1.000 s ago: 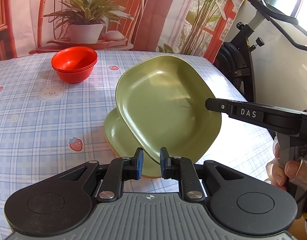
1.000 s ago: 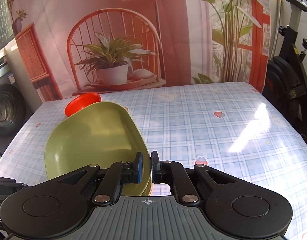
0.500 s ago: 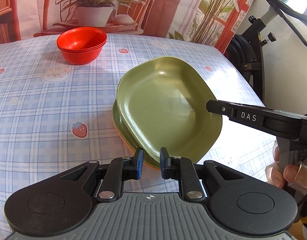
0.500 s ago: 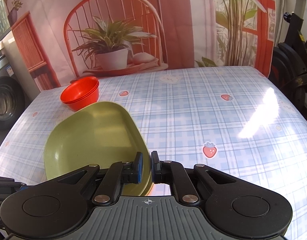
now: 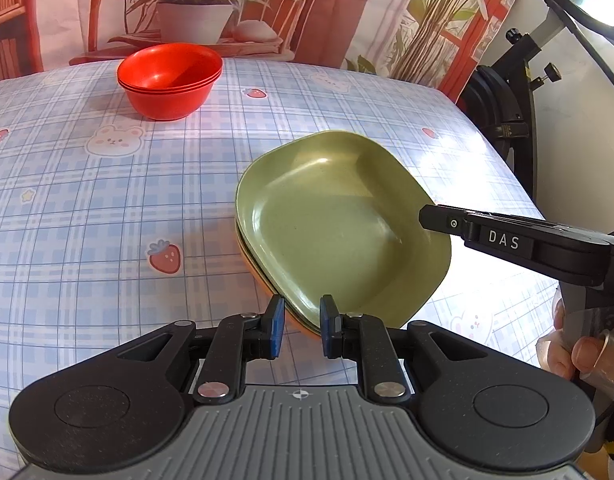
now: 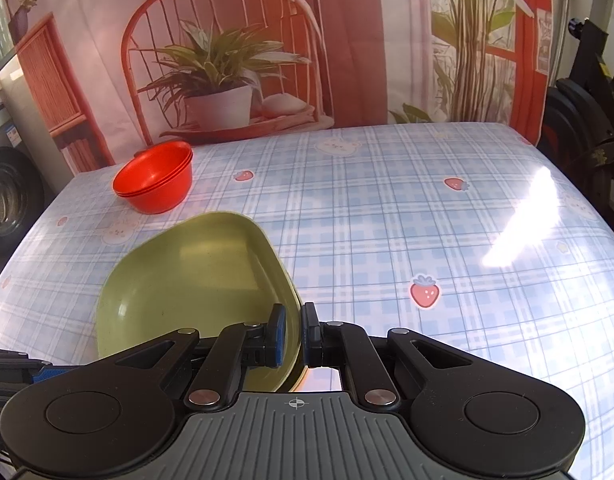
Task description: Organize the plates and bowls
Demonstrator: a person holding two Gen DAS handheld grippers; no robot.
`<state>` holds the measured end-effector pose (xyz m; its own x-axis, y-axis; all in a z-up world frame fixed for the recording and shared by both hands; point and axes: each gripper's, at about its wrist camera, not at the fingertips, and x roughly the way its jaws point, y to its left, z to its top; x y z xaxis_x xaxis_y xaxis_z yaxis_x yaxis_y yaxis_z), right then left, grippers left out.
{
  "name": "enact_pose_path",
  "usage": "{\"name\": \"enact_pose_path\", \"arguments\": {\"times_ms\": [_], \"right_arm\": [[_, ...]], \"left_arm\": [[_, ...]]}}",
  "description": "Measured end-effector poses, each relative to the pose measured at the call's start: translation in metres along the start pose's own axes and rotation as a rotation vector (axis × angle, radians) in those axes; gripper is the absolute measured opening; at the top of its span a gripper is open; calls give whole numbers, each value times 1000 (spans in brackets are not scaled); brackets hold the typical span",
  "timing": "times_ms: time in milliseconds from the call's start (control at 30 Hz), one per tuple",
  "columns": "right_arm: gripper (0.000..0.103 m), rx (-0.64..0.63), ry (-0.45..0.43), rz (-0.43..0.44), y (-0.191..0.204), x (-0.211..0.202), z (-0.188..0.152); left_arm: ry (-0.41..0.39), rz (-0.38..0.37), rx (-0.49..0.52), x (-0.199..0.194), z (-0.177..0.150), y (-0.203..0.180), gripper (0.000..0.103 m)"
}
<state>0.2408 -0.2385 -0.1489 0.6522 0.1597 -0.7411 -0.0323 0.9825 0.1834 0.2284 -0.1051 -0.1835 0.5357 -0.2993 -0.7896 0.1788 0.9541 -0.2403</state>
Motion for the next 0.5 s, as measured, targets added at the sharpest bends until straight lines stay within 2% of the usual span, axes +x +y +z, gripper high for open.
{"name": "enact_pose_path", "arguments": {"times_ms": [100,167,200,267,500], "right_arm": [[11,-4,-1,-10,0,-1,-1],[12,-1,1,-11,0,-1,-1],[13,-3,1,-15,-1,-1,0],[18,-4,2,-20,-1,0,0],[19,0,7,-31,-3,3,-3]], "left_arm": [[-1,2,-7,-3,1,0,22],[0,13,-12,-4,0,-1,32],[-7,21,-11,-5,0,-1,34],[-14,31,-13,-6,0,0,34],[-8,31,-60,-3,-1,6,34]]}}
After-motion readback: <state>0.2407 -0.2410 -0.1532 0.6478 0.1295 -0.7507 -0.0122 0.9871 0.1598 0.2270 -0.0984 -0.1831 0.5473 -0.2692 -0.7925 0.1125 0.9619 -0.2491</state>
